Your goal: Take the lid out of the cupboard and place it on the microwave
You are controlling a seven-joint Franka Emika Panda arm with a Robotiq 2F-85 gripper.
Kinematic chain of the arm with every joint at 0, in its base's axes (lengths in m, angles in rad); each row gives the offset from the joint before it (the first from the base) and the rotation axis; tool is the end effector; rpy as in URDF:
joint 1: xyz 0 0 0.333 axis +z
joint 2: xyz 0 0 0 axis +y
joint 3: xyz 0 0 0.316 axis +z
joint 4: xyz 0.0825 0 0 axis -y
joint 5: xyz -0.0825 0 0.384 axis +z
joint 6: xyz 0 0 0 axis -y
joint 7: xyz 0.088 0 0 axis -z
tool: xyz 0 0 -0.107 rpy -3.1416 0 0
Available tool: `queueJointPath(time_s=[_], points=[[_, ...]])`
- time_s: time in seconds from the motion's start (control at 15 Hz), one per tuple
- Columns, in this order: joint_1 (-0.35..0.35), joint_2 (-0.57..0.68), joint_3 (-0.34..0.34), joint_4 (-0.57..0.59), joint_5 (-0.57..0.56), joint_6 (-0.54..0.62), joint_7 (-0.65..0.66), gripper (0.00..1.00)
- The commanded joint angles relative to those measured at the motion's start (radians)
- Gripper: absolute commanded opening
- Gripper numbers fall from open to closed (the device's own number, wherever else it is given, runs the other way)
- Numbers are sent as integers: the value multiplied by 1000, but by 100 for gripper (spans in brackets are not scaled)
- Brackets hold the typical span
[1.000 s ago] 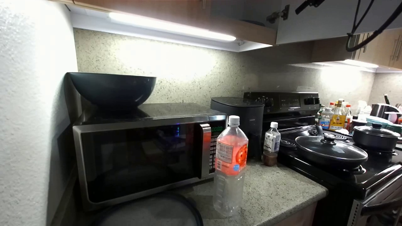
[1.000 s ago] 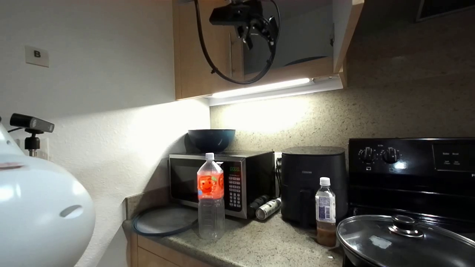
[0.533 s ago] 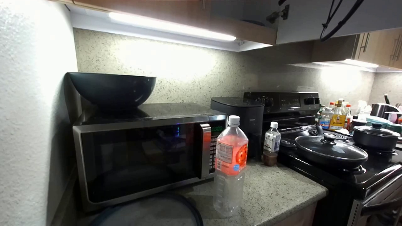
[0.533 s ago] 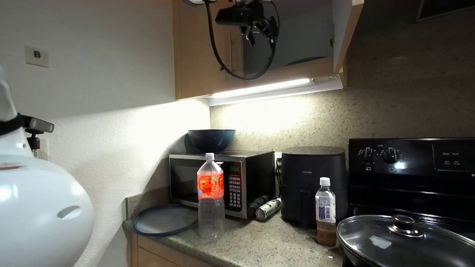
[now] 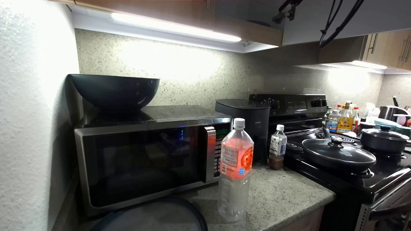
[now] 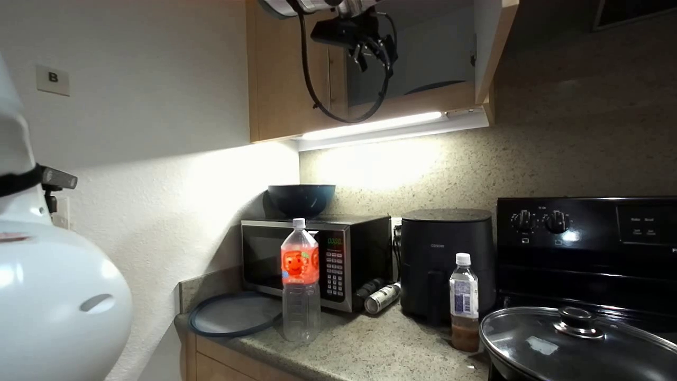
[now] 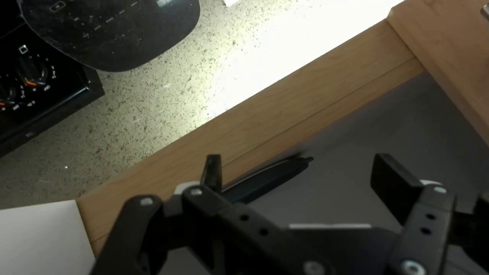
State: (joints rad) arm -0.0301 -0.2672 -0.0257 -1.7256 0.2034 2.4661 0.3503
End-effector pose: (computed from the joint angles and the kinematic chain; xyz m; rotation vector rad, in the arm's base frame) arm 0.5050 -0.0313 0.8018 -2.4056 0.6115 -1.3115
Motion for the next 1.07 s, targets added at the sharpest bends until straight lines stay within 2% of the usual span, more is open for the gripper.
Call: queueJointPath(time_s=[0.0,0.4,0.47,0.8,1.0], points=[[-45,121,36,121,-65,9,166,100],[-62,262,12,319,-249,-50,525,100],[-50,221,11,240,-196,-8,420,100],[-53,272,5,319,-254,-21,539,100],[-56,324,-2,386,-330,-39,656,100]])
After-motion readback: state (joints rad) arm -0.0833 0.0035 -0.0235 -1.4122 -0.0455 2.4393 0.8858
